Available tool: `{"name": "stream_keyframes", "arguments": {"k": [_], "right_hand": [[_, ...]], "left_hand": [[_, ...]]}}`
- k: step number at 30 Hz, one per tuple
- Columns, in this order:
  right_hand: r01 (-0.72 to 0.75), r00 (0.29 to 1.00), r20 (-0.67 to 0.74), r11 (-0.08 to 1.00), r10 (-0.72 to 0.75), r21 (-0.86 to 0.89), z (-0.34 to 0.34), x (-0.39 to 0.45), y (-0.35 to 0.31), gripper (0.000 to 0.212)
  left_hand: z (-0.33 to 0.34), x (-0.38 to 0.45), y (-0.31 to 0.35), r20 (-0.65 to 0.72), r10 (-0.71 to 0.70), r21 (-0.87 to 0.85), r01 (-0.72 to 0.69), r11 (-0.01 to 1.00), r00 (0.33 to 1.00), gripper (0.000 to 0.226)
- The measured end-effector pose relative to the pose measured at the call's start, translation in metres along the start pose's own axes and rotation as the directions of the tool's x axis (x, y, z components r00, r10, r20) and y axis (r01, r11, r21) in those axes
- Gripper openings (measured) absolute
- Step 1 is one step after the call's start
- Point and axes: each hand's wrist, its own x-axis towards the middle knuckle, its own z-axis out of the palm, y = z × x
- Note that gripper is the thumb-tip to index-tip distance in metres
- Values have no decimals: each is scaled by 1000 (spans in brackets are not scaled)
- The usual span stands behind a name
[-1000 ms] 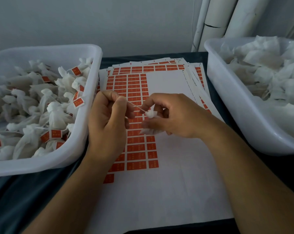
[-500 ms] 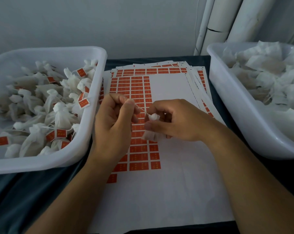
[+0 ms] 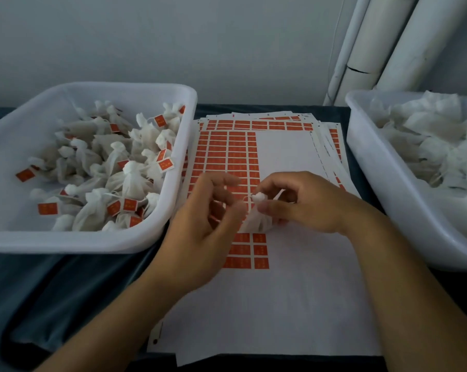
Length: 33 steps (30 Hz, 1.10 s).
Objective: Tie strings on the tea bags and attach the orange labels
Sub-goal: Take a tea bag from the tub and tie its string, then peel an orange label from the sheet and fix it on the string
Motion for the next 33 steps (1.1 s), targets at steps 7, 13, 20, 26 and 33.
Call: {"name": "stream_keyframes", "arguments": {"k": [7,13,20,26,33], "right_hand": [[-109,994,-43,983,104,-149,4,-22,-7,43],[-225,974,-80,942,211,-249,21,-47,-5,28],[-269,962,-96,943,255,-194,25,-71,2,28],[-280,958,-111,948,266,-152,13,-91,-2,42],[-106,986,153,971,74,216,30,-135,-51,51]], "left_hand": [[-25,-60,-9,621,30,449,-386,806,783,48],[-31,-75,0,650,37,505,-467,726,759,53],[-33,-79,3,688,56,478,-510,715,723,45],[-37,-80,5,591,126,458,-460,760,797,14],[-23,-74,7,484,281,504,-526,685,829,25]]}}
